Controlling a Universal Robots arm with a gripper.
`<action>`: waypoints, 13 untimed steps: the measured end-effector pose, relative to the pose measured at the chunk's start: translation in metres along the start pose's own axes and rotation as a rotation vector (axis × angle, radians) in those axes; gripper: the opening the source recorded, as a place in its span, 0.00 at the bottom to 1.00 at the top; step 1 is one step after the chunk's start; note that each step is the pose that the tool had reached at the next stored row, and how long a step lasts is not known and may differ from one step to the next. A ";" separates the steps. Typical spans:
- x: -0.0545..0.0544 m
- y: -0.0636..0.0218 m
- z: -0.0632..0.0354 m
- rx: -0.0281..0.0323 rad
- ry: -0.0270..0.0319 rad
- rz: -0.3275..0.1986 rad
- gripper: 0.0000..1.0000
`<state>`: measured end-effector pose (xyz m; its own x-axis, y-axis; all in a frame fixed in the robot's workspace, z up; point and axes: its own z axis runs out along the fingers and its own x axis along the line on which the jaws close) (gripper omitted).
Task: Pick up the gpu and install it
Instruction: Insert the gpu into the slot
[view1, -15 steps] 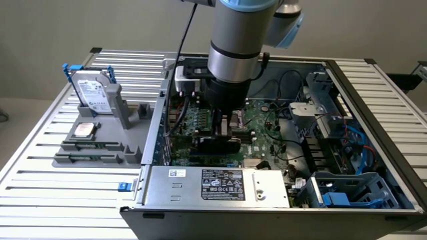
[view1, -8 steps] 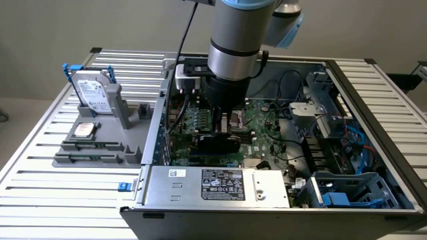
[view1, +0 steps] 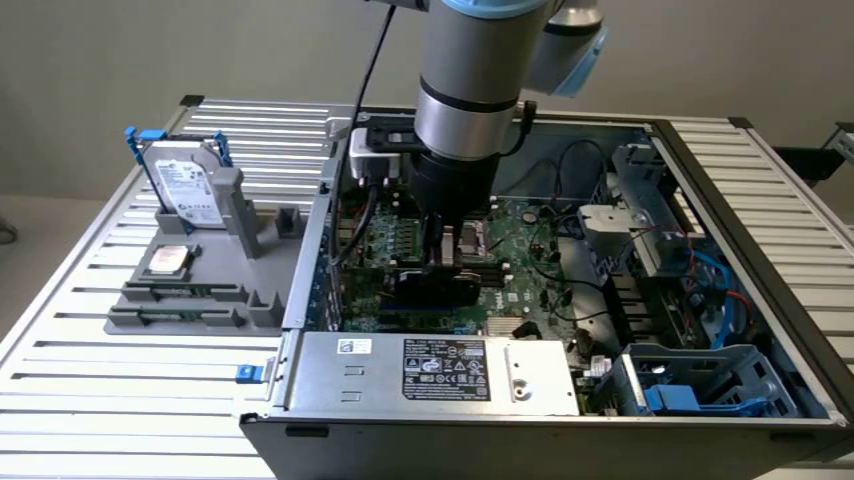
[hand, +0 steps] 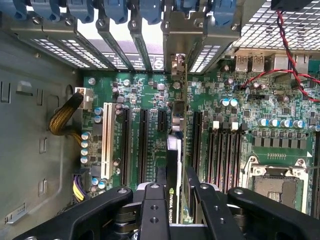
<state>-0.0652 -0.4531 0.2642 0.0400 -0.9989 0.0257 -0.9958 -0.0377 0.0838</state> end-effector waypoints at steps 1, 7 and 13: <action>0.000 0.0001 0.0000 0.0000 0.0000 0.000 0.26; 0.000 0.0006 0.0001 -0.0001 0.0007 0.000 0.26; 0.000 0.0006 0.0001 0.0002 0.0026 0.000 0.26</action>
<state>-0.0658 -0.4531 0.2642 0.0398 -0.9988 0.0284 -0.9958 -0.0374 0.0835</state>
